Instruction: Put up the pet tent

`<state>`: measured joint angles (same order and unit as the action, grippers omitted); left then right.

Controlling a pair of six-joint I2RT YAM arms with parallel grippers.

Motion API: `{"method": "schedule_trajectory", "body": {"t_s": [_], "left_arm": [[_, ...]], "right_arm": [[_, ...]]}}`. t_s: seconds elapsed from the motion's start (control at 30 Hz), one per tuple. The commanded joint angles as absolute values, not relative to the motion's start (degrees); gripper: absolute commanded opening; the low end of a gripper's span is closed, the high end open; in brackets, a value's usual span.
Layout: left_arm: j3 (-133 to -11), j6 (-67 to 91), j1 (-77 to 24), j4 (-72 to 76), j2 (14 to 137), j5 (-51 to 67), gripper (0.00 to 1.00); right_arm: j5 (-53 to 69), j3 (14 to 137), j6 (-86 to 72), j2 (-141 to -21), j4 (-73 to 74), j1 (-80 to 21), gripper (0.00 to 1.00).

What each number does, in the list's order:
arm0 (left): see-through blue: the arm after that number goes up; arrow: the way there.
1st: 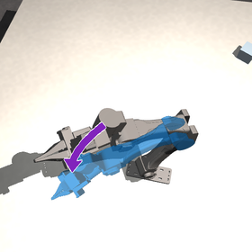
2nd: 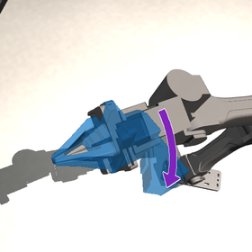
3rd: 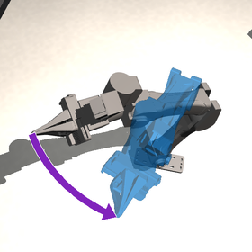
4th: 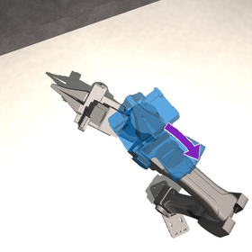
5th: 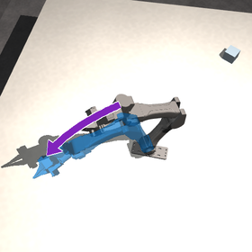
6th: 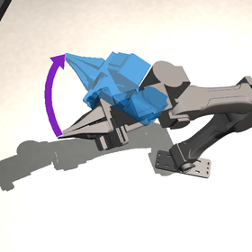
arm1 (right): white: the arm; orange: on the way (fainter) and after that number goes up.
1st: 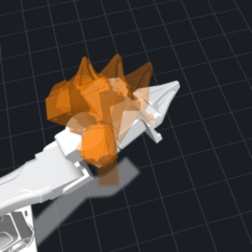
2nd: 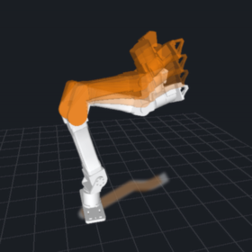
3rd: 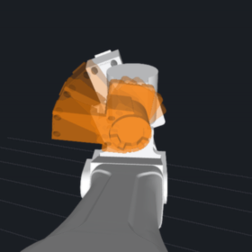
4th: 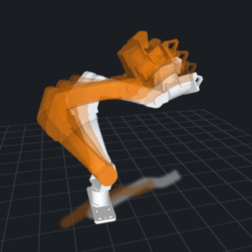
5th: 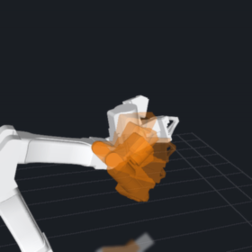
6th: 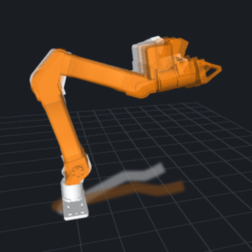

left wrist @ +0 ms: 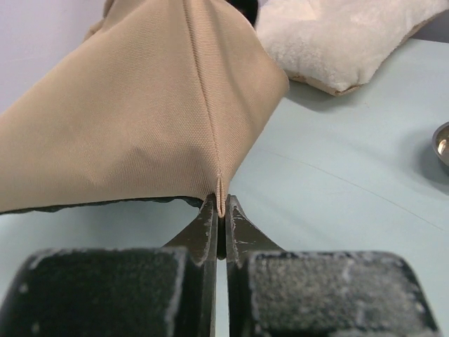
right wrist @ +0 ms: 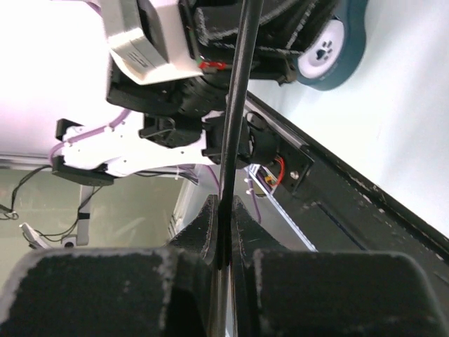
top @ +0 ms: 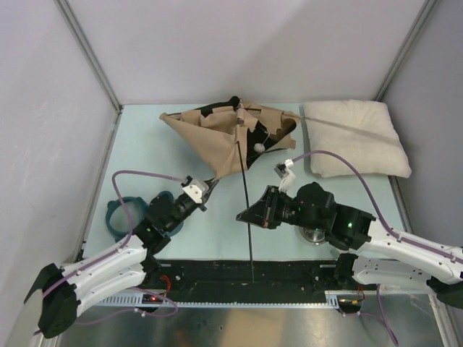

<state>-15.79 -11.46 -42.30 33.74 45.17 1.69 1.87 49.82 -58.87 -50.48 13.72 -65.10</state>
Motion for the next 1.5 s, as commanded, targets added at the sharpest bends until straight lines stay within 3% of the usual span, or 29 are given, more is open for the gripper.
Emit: {"method": "schedule_trajectory", "body": {"t_s": [0.0, 0.1, 0.37, 0.63, 0.87, 1.07, 1.33, 1.47], "left_arm": [[-15.18, -10.87, -43.49, 31.77, 45.02, 1.93, 0.0], [-16.89, -10.38, -43.51, 31.82, 46.11, -0.96, 0.02], [-20.51, -10.65, -43.52, 31.84, 47.71, -5.87, 0.47], [-16.39, -7.97, -43.52, 32.16, 45.94, -6.2, 0.65], [-10.31, -4.46, -43.51, 32.37, 39.28, 2.72, 0.77], [-10.23, -3.52, -43.51, 37.95, 44.08, 4.4, 0.69], [-12.49, -2.21, -43.53, 48.07, 52.18, 2.11, 0.45], [-13.23, -1.31, -43.56, 50.86, 54.48, 1.08, 0.44]], "right_arm": [[-5.33, 50.27, -57.74, -51.51, 3.28, -62.73, 0.0], [-5.38, 50.27, -58.08, -52.66, 4.46, -64.9, 0.0], [-9.36, 48.78, -60.94, -54.97, 6.42, -71.2, 0.0], [-10.96, 47.3, -62.42, -55.05, 4.48, -72.17, 0.0], [-11.4, 47.29, -63.65, -53.76, 4.11, -71.78, 0.0], [-10.71, 47.28, -64.75, -53.93, 2.91, -71.79, 0.0], [-10.57, 47.29, -66.9, -54.74, 1.13, -72.24, 0.0], [-10.13, 47.29, -67.49, -55.39, 0.63, -72.23, 0.0]]}}
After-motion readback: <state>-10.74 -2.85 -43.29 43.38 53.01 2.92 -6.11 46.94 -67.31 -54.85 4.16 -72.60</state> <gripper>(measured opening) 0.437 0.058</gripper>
